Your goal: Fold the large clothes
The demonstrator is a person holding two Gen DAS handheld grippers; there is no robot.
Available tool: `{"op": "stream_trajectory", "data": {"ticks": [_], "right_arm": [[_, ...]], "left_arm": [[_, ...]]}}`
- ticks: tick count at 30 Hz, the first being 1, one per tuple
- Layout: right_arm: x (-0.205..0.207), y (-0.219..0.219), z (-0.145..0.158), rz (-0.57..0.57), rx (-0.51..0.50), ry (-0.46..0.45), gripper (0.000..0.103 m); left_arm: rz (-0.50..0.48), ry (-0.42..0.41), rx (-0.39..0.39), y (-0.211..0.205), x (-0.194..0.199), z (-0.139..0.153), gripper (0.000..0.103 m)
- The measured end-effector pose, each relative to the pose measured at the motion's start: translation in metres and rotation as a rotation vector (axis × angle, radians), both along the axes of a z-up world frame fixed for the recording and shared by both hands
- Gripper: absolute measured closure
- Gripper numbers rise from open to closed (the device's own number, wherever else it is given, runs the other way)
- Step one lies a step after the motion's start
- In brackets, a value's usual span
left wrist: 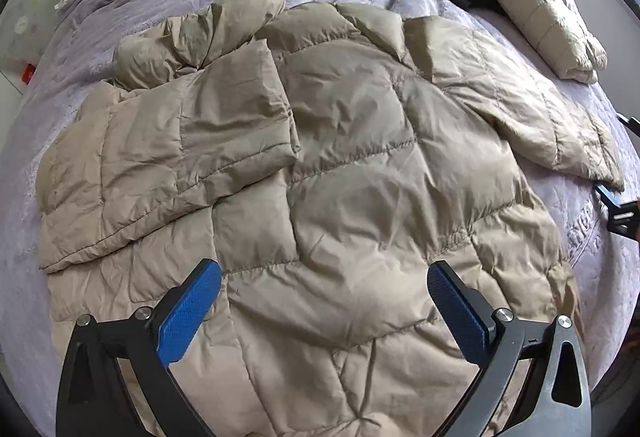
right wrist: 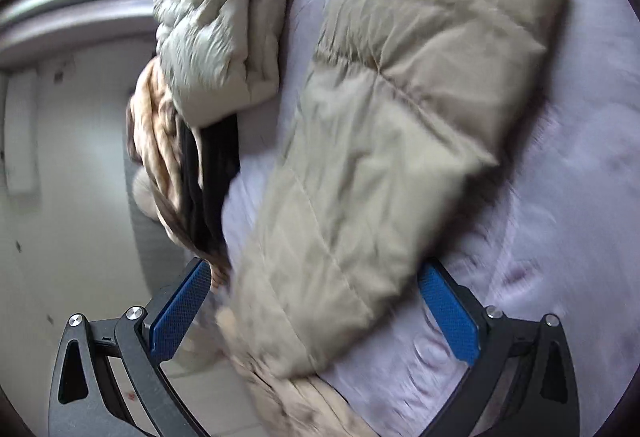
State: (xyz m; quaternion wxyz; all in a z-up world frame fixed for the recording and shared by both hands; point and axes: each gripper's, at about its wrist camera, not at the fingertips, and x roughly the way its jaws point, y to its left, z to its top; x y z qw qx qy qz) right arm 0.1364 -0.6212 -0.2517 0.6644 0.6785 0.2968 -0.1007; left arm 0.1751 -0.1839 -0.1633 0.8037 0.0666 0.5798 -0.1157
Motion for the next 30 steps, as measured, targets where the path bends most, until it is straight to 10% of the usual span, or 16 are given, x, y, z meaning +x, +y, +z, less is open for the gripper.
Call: {"op": "stream_trajectory", "data": {"ticks": [8,12,14,22,30], "right_arm": [[0.030,-0.010,-0.015,-0.110,0.163,-0.125,0.006],[0.043,-0.007,-0.017,-0.078,0.217,-0.096,0.077],[0.047,-0.005,-0.013,-0.081,0.232,-0.141,0.095],[0.102,0.033,0.058,0.106,0.077,-0.294,0.095],[0.201,0.186,0.156,0.577,-0.274,-0.386,0.095]], "left_arm": [[0.020,-0.047,-0.028,0.003,0.011,0.011,0.000],[0.035,-0.048,-0.031,0.012,0.014,0.011,0.000],[0.035,-0.042,-0.013,0.021,0.017,0.009,0.000],[0.111,-0.043,0.009,0.068,0.025,0.005,0.000],[0.203,-0.079,0.019,0.133,0.025,0.008,0.000]]}}
